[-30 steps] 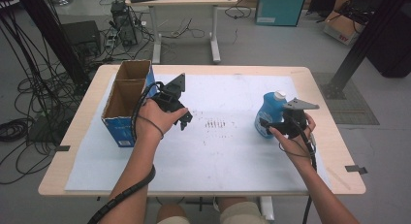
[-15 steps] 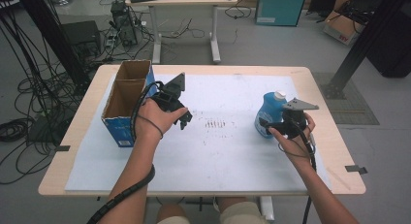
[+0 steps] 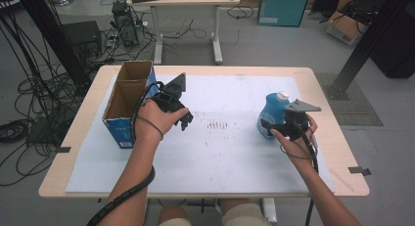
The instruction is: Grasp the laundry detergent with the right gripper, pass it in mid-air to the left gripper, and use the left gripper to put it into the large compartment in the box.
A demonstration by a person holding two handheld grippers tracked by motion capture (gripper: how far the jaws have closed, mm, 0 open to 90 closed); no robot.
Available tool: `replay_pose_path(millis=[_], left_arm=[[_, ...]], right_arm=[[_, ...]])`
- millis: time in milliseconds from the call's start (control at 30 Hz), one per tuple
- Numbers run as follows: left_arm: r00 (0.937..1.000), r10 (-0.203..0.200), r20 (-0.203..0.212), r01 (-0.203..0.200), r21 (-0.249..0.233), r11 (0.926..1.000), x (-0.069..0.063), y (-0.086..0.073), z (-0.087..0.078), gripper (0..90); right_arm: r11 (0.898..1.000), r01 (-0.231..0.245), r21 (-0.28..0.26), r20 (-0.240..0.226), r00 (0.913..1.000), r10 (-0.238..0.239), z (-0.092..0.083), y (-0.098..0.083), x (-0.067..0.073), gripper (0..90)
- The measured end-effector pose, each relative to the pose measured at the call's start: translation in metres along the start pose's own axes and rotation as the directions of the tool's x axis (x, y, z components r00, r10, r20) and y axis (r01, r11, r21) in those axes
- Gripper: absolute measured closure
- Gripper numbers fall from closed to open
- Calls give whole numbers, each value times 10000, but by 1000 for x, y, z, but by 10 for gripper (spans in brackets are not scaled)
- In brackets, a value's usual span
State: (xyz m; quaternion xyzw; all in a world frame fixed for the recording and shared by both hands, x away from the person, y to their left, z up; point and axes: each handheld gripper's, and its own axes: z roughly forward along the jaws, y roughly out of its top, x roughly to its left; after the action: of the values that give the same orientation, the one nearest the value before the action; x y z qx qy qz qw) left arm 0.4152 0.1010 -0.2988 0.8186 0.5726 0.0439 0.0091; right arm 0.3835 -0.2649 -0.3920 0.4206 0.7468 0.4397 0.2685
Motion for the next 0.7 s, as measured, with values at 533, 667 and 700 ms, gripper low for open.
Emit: replay_pose_path(millis=[533,667,700], left_arm=[[10000,-6,-15,6,-58,10000,0,-1,-1,61],[10000,-5,-15,5,-74,10000,0,-1,-1,61],[10000,-6,-5,6,-58,10000,0,-1,-1,61]], right_arm=[[10000,-28,-92,30,10000,28,0,-1,0,17],[9999,-29,-108,35,10000,30,0,-1,0,16],[9999,-28,-114,35,10000,28,0,-1,0,17]])
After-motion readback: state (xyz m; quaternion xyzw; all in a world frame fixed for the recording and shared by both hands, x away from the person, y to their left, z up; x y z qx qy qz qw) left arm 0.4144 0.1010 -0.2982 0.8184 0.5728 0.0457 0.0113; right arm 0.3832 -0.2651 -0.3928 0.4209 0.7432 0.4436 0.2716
